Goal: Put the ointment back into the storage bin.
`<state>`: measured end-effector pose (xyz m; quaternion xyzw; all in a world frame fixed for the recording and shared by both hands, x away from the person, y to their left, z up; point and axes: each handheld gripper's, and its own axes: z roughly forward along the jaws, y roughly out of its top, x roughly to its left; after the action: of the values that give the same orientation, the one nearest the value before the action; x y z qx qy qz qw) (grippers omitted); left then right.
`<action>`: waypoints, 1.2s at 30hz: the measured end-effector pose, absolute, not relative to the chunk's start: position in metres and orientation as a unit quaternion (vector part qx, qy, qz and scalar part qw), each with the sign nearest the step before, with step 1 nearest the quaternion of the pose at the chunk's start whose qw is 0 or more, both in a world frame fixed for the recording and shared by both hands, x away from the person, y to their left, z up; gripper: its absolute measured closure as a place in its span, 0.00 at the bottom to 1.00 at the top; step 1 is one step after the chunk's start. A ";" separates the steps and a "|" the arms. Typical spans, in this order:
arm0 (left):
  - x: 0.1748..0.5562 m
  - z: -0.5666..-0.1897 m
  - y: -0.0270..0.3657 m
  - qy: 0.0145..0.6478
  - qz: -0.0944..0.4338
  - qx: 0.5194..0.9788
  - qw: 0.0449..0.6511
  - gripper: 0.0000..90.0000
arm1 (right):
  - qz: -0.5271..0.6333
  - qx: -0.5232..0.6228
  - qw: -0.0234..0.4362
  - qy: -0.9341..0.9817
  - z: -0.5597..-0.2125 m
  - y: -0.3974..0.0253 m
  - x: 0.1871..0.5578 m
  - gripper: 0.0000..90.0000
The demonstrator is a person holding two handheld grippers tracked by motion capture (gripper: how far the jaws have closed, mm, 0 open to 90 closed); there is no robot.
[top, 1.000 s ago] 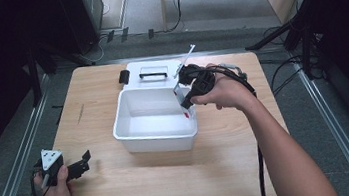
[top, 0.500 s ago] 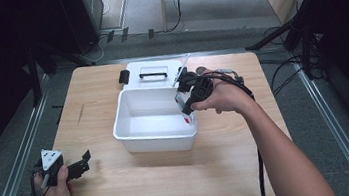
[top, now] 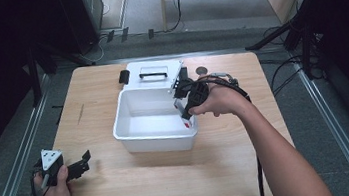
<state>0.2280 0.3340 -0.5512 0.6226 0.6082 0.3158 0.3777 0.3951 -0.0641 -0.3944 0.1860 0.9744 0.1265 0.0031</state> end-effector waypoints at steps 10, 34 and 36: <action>0.228 -0.551 0.334 0.608 0.316 0.622 0.378 0.00 | 0.113 0.182 0.003 0.977 -0.400 -0.061 0.394 0.79; 0.228 -0.551 0.334 0.609 0.315 0.622 0.377 0.00 | 0.163 0.196 0.006 0.967 -0.381 -0.078 0.393 0.75; 0.228 -0.551 0.334 0.609 0.316 0.622 0.377 0.00 | 0.165 0.201 0.009 0.966 -0.378 -0.083 0.393 0.75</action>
<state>0.2280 0.3336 -0.5512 0.6222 0.6093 0.3155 0.3769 0.3933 -0.0826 -0.3785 0.2007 0.9655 0.1654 0.0089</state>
